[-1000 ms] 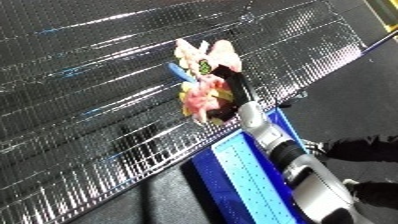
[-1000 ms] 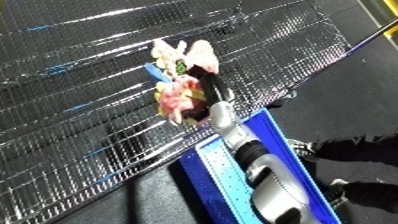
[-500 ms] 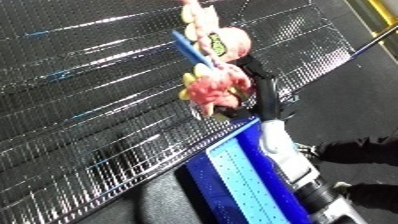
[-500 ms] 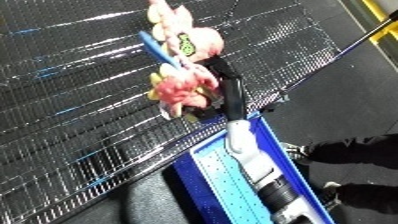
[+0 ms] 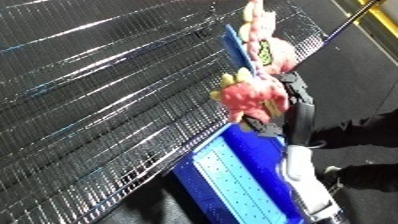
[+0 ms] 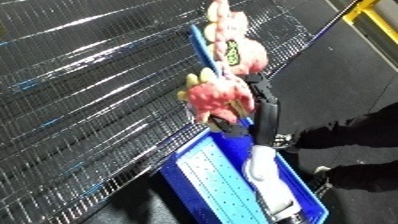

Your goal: Pick up the object and place it into the box

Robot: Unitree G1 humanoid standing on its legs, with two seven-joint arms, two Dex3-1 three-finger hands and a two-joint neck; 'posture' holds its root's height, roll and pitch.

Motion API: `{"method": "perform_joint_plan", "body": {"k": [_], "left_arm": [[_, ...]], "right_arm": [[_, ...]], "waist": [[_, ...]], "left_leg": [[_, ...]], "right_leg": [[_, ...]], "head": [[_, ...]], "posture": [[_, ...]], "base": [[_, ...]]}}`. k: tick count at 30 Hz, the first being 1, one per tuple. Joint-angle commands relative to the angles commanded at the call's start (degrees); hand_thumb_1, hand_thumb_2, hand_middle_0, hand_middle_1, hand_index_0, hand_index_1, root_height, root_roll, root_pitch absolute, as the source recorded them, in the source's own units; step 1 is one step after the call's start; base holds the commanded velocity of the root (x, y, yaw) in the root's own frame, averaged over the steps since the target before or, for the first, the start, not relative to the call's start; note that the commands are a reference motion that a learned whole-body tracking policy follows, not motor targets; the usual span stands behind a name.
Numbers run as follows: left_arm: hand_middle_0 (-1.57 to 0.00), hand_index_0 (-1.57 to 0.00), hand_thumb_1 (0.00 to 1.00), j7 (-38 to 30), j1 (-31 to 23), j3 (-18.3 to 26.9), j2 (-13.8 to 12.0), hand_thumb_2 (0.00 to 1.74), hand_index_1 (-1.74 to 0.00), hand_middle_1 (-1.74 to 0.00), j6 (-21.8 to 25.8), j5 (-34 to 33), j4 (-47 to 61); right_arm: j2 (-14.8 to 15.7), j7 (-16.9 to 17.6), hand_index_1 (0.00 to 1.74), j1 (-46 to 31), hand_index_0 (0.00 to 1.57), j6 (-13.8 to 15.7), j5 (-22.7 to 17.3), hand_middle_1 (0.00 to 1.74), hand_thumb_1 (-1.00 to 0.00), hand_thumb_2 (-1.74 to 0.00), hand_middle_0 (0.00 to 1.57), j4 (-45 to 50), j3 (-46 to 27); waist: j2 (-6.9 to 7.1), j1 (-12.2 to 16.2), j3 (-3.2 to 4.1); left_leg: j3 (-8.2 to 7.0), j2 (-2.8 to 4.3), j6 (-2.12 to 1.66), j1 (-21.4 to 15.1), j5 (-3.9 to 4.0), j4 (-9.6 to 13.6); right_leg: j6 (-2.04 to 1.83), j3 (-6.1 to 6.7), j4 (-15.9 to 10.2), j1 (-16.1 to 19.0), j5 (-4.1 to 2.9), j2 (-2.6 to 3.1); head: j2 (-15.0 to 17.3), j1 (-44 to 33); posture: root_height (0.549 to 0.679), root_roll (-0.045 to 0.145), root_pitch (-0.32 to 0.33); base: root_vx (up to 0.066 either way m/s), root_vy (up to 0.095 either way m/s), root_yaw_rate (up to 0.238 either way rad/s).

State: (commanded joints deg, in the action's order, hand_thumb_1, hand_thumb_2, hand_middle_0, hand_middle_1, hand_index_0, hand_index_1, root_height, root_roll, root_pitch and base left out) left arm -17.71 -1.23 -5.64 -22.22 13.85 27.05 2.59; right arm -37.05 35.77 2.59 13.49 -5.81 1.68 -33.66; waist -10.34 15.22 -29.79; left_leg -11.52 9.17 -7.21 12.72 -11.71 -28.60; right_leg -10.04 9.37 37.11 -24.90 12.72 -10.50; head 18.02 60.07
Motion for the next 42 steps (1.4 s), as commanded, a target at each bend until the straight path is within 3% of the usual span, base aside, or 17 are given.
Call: {"method": "perform_joint_plan", "body": {"k": [3,7,13,17,27,42], "left_arm": [[-1.57,-1.57,1.0,0.02,-0.12,0.01,0.31,1.74,-1.74,-1.74,0.09,0.13,-0.18],[-1.57,-1.57,1.0,0.2,-0.11,-0.06,0.54,1.74,-1.74,-1.74,0.48,0.88,-0.66],[-1.57,-1.57,1.0,0.8,-0.02,-0.51,0.47,1.74,-1.74,-1.74,1.06,2.31,-1.68],[-1.57,-1.57,1.0,1.17,-0.06,-1.0,0.22,1.74,-1.74,-1.74,1.19,2.34,-2.25],[-1.57,-1.57,1.0,1.76,0.33,-1.6,-0.19,1.74,-1.74,-1.74,1.45,1.94,-3.38],[-1.57,-1.57,1.0,1.77,0.88,-1.18,-0.28,1.74,-1.74,-1.74,1.72,1.19,-3.63]], "right_arm": [[2.1,0.41,1.74,-0.59,1.57,1.49,-2.06,1.74,-1.0,-1.74,1.57,-0.41,-1.29],[4.96,0.02,1.74,-0.13,1.57,5.42,-8.92,1.74,-1.0,-1.74,1.57,-2.77,-2.24],[6.53,-3.17,1.22,1.86,1.1,11.53,-23.3,1.22,-0.7,-1.22,1.1,-8.82,-2.59],[5.44,-4.06,0.87,2.83,0.79,12.92,-27.7,0.87,-0.5,-0.87,0.79,-11.86,-3.39],[3.15,-3.56,0.0,3.32,0.0,13.27,-28.99,0.0,0.0,0.0,0.0,-17.05,-4.87],[3.35,-3.44,0.0,2.57,0.0,13.38,-27.91,0.0,0.0,0.0,0.0,-17.56,-5.75]], "waist": [[-0.69,1.28,0.0],[-1.41,2.44,0.0],[-1.94,3.57,0.0],[-2.5,3.9,0.0],[-3.72,4.08,0.0],[-3.58,3.77,0.0]], "left_leg": [[-0.54,-0.14,-0.02,-0.56,-0.23,0.06],[-1.18,-0.27,-0.11,-1.2,-0.39,0.26],[-1.8,-0.37,-0.29,-1.88,-0.44,0.6],[-1.98,-0.57,-0.38,-1.85,-0.39,0.62],[-2.31,-0.99,-0.42,-1.7,-0.16,0.83],[-2.22,-0.68,-0.48,-1.7,0.32,1.36]], "right_leg": [[0.17,0.41,-0.06,0.09,0.12,-0.04],[0.33,0.8,-0.5,0.4,0.11,-0.07],[0.39,1.27,-1.17,0.77,-0.15,-0.02],[0.46,1.52,-1.27,0.76,-0.21,-0.02],[0.53,1.98,-1.45,0.43,-0.33,0.03],[0.33,1.73,-2.04,0.8,-0.52,0.22]], "head": [[-0.11,-0.66],[-0.36,-1.51],[-0.52,-0.72],[-0.69,-0.06],[0.32,-0.07],[1.65,-0.9]], "posture": [[0.649,0.109,0.016],[0.649,0.11,0.015],[0.65,0.111,0.013],[0.65,0.113,0.013],[0.65,0.116,0.018],[0.651,0.113,0.015]], "base": [[0.011,0.034,-0.131],[0.0,0.021,-0.104],[-0.004,0.011,-0.077],[-0.006,-0.001,-0.028],[-0.006,0.0,-0.017],[-0.01,-0.004,0.0]]}}
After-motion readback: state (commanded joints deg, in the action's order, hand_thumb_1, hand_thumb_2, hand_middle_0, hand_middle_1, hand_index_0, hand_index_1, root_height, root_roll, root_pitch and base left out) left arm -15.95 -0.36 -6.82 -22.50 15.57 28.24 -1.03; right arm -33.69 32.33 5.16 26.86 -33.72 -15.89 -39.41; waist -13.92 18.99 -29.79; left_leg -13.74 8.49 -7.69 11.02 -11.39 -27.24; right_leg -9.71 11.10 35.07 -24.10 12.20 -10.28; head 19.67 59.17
